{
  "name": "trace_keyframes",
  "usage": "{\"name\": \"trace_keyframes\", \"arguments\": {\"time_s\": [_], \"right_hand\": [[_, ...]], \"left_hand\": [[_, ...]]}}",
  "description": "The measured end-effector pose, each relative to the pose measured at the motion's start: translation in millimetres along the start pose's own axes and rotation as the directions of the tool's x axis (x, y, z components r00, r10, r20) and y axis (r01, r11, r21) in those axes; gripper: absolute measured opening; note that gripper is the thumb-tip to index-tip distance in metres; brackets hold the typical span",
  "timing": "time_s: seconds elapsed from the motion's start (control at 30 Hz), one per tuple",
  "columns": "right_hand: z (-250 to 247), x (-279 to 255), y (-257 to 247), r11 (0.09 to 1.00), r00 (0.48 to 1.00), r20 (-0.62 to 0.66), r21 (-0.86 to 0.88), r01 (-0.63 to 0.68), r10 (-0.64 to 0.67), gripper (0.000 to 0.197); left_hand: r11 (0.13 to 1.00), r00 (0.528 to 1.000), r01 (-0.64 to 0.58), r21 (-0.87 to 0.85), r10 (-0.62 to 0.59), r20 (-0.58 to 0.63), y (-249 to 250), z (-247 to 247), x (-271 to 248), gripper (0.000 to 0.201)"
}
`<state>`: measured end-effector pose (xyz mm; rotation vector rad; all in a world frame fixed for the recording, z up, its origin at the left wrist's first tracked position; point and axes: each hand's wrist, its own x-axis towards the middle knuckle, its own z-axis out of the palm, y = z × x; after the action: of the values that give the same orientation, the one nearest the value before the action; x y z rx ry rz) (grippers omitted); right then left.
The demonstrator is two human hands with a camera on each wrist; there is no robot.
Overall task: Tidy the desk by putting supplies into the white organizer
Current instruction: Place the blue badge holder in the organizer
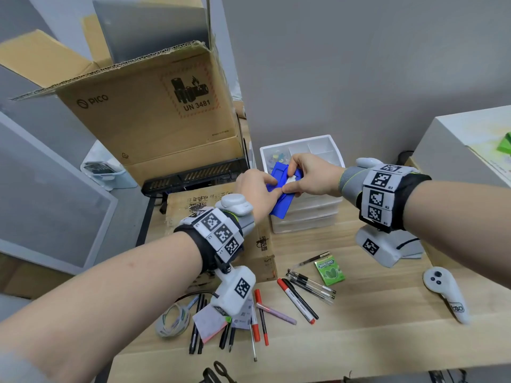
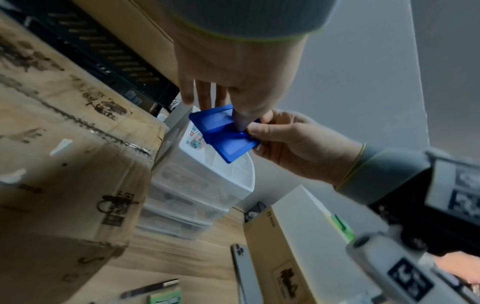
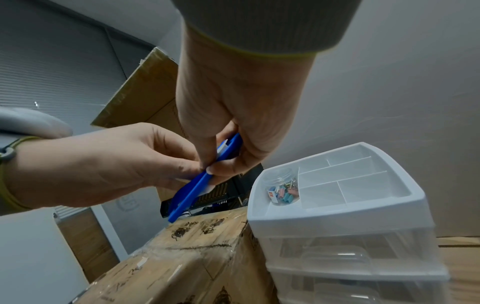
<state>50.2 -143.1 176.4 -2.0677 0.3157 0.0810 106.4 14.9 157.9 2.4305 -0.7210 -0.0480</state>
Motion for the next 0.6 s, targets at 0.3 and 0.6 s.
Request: {"name": "trace_keyframes", "arguments": {"time_s": [0.3, 0.6], "right_hand": [[-1.5, 0.9, 5.5, 1.0, 0.999, 0.033, -0.014, 0.014, -0.014, 0.044], [-11.0, -3.9, 1.8, 0.997, 0.989, 0.147, 0.079, 0.018, -0.029, 0.041]], "left_hand": [[0.992, 0.986, 0.112, -0.056, -0.104, 0.13, 15.0, -0.7, -3.6, 0.029], [0.832, 0.892, 0.321, -0.453, -0.105, 0.439, 3.2, -14.9, -3.7, 0.015]]}}
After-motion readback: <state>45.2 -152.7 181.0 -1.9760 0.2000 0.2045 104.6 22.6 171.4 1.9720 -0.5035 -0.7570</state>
